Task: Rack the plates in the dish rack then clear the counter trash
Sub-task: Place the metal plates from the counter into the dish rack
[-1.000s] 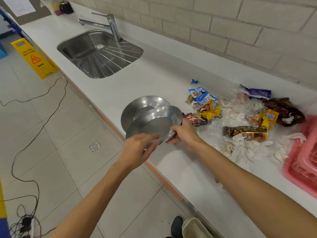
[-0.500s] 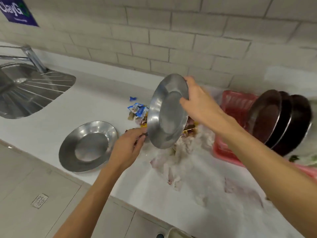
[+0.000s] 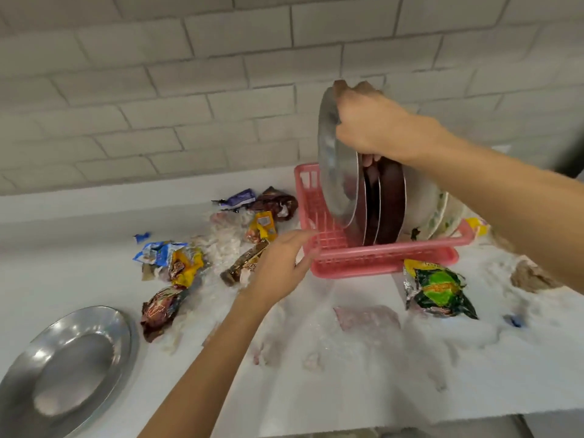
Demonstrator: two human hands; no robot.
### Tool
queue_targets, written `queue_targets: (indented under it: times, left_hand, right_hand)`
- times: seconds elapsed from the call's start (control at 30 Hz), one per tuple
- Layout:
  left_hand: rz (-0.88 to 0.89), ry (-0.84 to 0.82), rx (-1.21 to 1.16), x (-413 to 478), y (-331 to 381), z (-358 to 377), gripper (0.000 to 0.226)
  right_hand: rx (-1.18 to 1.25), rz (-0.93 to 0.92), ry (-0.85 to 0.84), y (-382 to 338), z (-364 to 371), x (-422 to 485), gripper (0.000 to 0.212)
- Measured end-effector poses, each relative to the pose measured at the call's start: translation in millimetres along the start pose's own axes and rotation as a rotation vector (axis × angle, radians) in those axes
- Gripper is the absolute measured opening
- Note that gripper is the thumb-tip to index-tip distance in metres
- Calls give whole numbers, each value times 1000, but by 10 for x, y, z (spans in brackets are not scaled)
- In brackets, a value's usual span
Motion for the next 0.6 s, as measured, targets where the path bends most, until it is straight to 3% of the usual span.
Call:
queue_targets:
  times: [0.17,0.37,0.6]
  left_hand:
    - [32,-159,46,226,-130,280,35]
    - [-11,-160,-38,140,-198,440,24]
    - [-52,-131,-51,172,-189,528,29]
  right_hand:
    - [-51,35,-127,160,251,22,22]
    - [-32,63,-223,176,508,-68,29]
    - [-188,19,-163,179,849,3,42]
Point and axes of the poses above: each hand's wrist, its own x-axis towards the middle knuckle, its own z-axis out of the palm, y = z × x, the point moved 5 cm from there along x, towards the middle knuckle, and after that the axes turned 13 degrees about z, right-handed, at the moved point
